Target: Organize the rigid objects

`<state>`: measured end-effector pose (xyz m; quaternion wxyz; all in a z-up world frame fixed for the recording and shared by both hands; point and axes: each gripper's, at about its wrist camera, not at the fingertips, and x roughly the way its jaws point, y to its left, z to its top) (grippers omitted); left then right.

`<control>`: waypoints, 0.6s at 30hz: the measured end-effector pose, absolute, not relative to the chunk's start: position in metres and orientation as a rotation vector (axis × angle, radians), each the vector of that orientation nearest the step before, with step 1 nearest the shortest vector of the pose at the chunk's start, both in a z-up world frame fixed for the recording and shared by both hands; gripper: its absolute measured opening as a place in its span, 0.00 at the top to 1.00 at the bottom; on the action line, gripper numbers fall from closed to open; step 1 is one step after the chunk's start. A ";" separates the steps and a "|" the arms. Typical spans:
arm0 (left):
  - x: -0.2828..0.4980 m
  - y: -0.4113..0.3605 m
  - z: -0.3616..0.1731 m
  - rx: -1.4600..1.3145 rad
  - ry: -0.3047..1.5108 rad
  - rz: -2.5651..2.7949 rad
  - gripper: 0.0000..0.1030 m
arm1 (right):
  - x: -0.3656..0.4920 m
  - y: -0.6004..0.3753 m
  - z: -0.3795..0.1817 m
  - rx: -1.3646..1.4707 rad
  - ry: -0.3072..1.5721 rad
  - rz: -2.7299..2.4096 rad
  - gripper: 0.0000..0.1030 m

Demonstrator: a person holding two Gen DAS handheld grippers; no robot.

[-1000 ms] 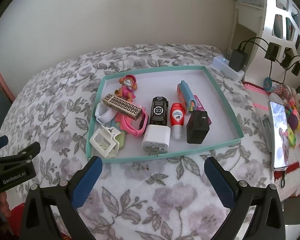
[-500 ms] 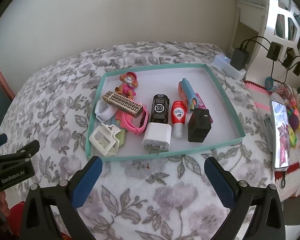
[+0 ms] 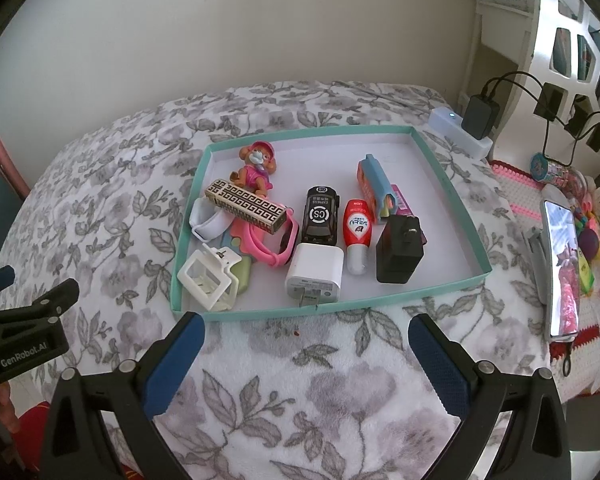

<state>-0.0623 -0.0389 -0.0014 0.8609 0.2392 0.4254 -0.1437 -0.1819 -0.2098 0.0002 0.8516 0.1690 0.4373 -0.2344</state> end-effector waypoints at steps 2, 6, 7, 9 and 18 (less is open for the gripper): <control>-0.062 -0.039 -0.001 0.502 0.894 -0.302 0.01 | -0.182 -0.210 0.000 0.356 0.922 -0.493 0.00; -0.062 -0.039 -0.001 0.502 0.893 -0.299 0.01 | -0.182 -0.209 -0.001 0.354 0.927 -0.490 0.00; -0.062 -0.038 -0.001 0.502 0.893 -0.298 0.01 | -0.182 -0.210 -0.001 0.353 0.927 -0.490 0.00; -0.062 -0.038 -0.001 0.501 0.895 -0.297 0.01 | -0.182 -0.210 -0.001 0.354 0.928 -0.490 0.00; -0.060 -0.036 -0.001 0.497 0.895 -0.287 0.01 | -0.181 -0.210 -0.002 0.353 0.931 -0.488 0.00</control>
